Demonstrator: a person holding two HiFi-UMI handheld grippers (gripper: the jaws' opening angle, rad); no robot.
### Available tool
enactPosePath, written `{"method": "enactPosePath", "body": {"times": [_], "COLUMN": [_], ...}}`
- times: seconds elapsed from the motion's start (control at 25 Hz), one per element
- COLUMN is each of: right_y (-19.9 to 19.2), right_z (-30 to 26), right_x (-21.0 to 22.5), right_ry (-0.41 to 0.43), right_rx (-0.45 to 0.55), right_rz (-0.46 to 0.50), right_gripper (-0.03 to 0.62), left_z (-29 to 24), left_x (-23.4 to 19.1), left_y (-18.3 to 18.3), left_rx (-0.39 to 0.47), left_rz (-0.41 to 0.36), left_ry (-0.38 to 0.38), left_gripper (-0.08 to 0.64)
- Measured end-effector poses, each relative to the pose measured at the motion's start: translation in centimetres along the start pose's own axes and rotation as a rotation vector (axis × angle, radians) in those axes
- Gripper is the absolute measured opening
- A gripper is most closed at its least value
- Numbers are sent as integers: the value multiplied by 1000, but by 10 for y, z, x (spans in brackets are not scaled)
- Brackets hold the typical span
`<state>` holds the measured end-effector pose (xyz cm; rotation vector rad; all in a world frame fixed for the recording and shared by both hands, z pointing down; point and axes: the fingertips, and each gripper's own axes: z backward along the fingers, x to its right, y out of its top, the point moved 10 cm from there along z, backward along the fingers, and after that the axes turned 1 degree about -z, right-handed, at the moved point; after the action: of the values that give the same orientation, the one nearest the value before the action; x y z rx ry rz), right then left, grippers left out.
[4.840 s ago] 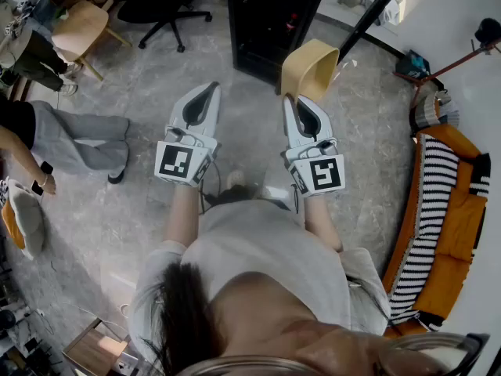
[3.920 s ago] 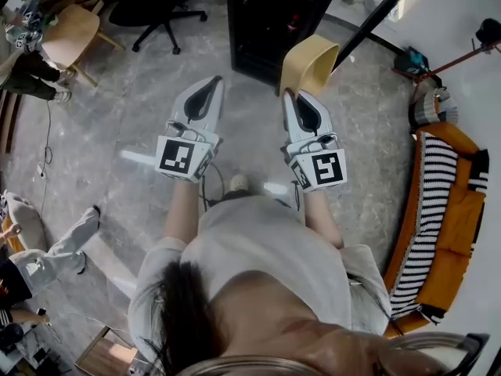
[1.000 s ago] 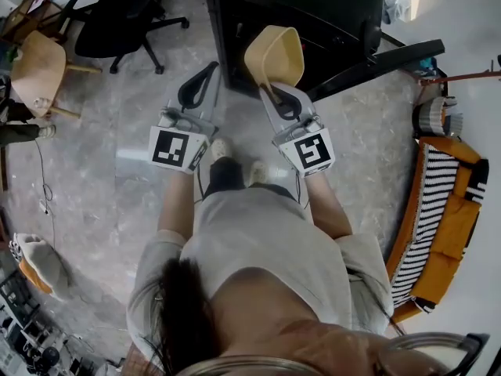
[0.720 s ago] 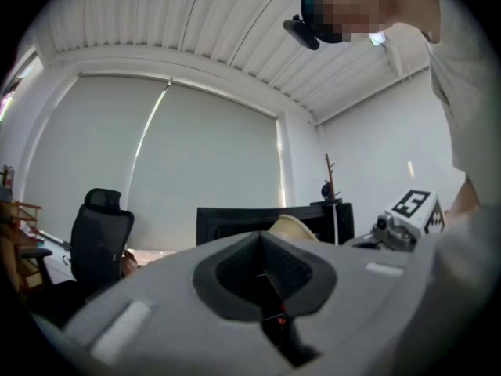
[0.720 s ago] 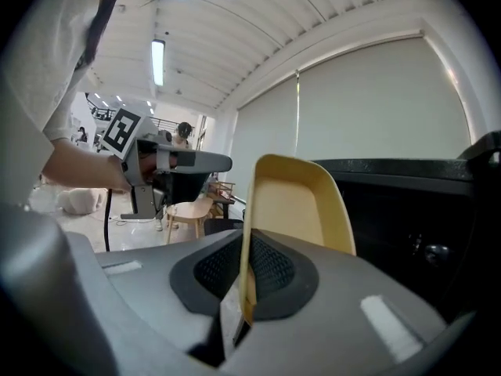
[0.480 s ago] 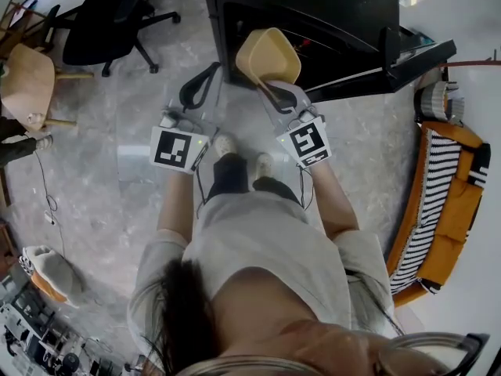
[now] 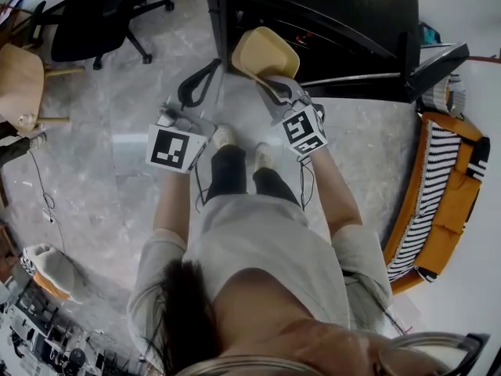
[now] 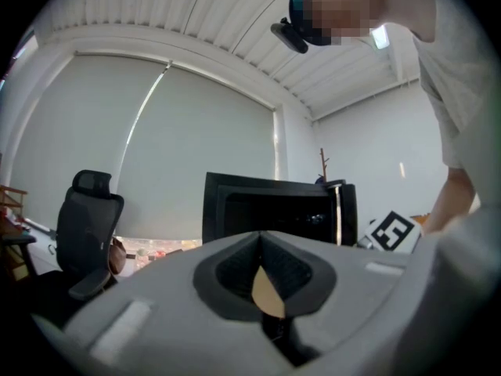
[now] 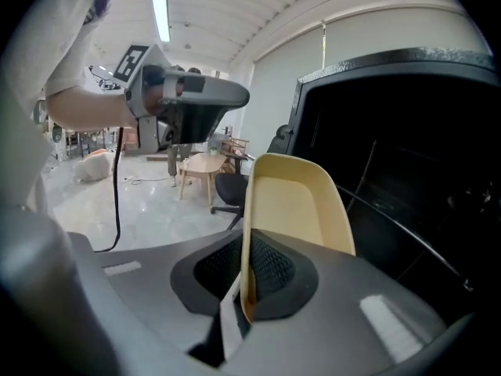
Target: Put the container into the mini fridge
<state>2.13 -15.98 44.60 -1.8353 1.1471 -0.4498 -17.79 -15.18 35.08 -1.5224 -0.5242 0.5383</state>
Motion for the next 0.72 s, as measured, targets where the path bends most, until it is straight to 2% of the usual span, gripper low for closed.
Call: {"method": "enactPosePath", "body": {"times": [0.72], "right_y": [-65], "right_z": [-80], "right_x": [42], "right_ry": [-8], "right_rx": [-233], "right_rz": [98], "right_gripper": [14], "left_z": [-18], "left_x": [-17], "left_y": [-50], "left_rx": [-32], "left_rz": [38], "left_ry": [-30], "left_gripper": [2]}}
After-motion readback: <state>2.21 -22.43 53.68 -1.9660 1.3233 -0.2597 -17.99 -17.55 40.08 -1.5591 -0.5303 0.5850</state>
